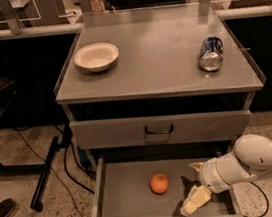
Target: Pick orange from middle drawer and place on counter
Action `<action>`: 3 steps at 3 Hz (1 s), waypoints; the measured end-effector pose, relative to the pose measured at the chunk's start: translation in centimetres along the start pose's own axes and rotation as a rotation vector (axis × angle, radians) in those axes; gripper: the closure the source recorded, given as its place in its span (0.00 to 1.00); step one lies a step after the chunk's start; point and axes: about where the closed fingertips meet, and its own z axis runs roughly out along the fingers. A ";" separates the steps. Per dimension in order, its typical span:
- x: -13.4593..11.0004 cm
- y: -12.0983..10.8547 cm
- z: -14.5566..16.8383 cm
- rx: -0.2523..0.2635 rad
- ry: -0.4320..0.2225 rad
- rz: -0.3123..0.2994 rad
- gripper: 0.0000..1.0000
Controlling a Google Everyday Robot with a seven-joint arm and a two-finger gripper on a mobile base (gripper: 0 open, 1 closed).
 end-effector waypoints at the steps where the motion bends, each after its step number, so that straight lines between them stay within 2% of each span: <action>1: -0.1 -1.0 1.5 0.019 -0.036 -0.020 0.00; 2: 0.3 -4.5 7.8 0.032 -0.122 -0.038 0.00; 3: 0.6 -4.4 8.3 0.029 -0.128 -0.027 0.00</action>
Offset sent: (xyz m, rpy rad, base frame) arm 0.0522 0.0344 -0.0853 0.1028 -0.1283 -0.0309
